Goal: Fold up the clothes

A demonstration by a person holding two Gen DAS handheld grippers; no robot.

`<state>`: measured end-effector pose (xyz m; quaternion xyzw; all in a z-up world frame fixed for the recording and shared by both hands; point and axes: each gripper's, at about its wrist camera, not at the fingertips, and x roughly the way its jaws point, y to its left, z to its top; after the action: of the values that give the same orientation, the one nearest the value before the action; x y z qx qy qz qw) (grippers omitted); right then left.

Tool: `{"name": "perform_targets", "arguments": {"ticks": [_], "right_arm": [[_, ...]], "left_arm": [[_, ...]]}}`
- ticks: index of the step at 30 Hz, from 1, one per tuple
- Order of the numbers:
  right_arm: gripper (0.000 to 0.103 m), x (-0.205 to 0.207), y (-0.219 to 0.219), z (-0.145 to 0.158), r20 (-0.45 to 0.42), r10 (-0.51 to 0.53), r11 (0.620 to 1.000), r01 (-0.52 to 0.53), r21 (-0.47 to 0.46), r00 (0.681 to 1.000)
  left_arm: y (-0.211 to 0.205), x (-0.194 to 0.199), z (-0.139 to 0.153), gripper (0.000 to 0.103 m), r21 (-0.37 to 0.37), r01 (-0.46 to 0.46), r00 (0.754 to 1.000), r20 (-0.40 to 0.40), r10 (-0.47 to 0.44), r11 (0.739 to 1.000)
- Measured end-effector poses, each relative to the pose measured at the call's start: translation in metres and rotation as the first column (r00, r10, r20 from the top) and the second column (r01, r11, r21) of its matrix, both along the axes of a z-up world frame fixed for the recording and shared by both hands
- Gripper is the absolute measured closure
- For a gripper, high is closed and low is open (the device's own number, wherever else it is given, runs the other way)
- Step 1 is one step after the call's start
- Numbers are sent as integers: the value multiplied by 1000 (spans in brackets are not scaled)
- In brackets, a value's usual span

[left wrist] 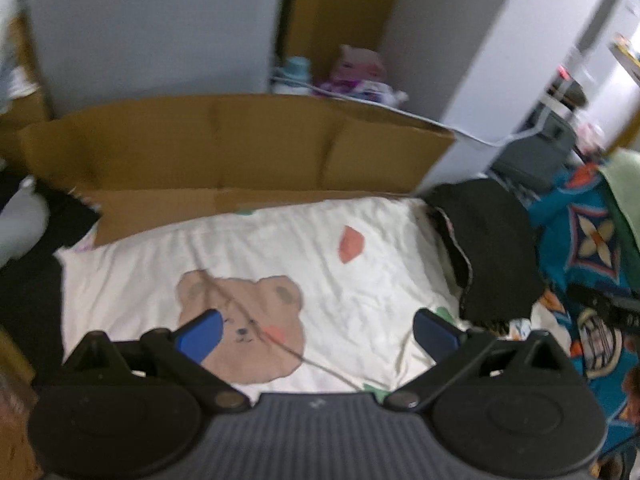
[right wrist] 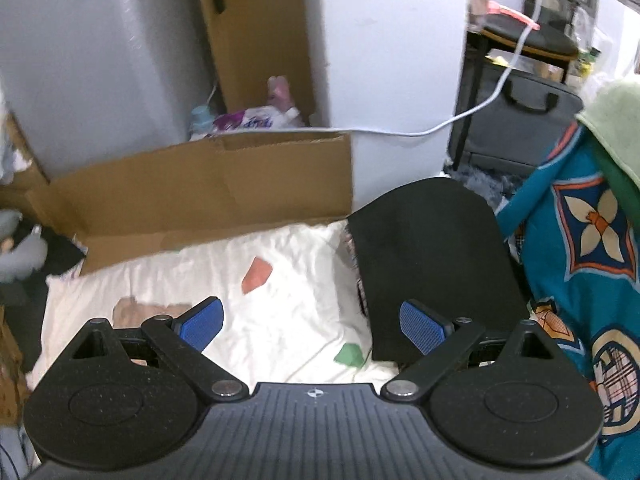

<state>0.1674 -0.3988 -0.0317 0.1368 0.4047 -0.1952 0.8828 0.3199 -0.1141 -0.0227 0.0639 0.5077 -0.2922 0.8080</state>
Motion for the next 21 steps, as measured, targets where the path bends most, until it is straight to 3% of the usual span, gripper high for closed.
{"name": "perform_targets", "arguments": {"ticks": [4, 6, 9, 12, 21], "right_arm": [[4, 3, 21, 9, -46, 65, 998, -64, 15, 997], [2, 3, 33, 10, -66, 114, 993, -112, 26, 991], [2, -7, 47, 9, -74, 179, 983, -174, 65, 981], [2, -25, 57, 15, -43, 237, 967, -231, 108, 971], [2, -83, 66, 55, 11, 286, 956, -286, 71, 958]], "left_arm": [[27, -19, 7, 1, 21, -109, 994, -5, 109, 994], [44, -35, 6, 1, 37, -197, 980, -7, 197, 980], [63, -55, 5, 1, 70, -279, 954, -95, 285, 958], [80, -81, 25, 1, 66, -341, 936, -70, 345, 938], [84, -161, 69, 1, 116, -376, 927, 44, 373, 919]]}}
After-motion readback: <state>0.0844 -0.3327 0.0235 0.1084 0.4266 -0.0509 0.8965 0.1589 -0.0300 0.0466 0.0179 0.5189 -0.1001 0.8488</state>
